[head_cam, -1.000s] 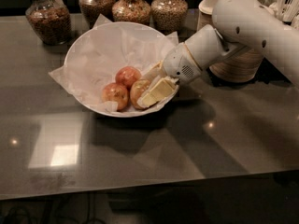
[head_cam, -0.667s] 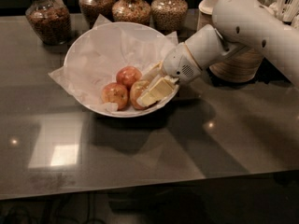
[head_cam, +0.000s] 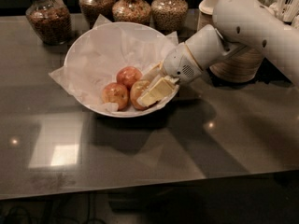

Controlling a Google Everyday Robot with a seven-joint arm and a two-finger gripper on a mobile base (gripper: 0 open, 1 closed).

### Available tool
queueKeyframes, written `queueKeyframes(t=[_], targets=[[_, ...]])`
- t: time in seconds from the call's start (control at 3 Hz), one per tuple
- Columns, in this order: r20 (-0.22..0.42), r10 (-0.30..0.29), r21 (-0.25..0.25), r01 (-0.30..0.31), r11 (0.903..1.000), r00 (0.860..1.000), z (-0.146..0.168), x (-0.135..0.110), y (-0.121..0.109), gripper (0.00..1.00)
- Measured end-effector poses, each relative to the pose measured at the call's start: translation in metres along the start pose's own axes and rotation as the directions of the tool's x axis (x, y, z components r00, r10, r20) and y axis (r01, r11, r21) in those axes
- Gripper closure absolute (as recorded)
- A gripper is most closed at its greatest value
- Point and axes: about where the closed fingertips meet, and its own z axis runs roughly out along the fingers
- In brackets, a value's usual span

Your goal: Pick apple from white bowl

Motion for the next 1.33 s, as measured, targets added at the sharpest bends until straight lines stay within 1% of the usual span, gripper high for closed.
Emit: queueKeyframes(t=[0.33, 0.67, 1.0, 1.33], targets=[[0.015, -0.009, -0.008, 0.009, 0.9999, 1.000, -0.004, -0.006, 0.003, 1.00], [0.095, -0.064, -0.015, 0.066, 0.9977, 0.993, -0.024, -0.034, 0.013, 1.00], [0.179, -0.141, -0.016, 0.146, 0.9892, 0.974, -0.048, -0.074, 0.023, 1.00], [0.256, -0.203, -0.007, 0.212, 0.9772, 0.945, -0.068, -0.105, 0.029, 1.00]])
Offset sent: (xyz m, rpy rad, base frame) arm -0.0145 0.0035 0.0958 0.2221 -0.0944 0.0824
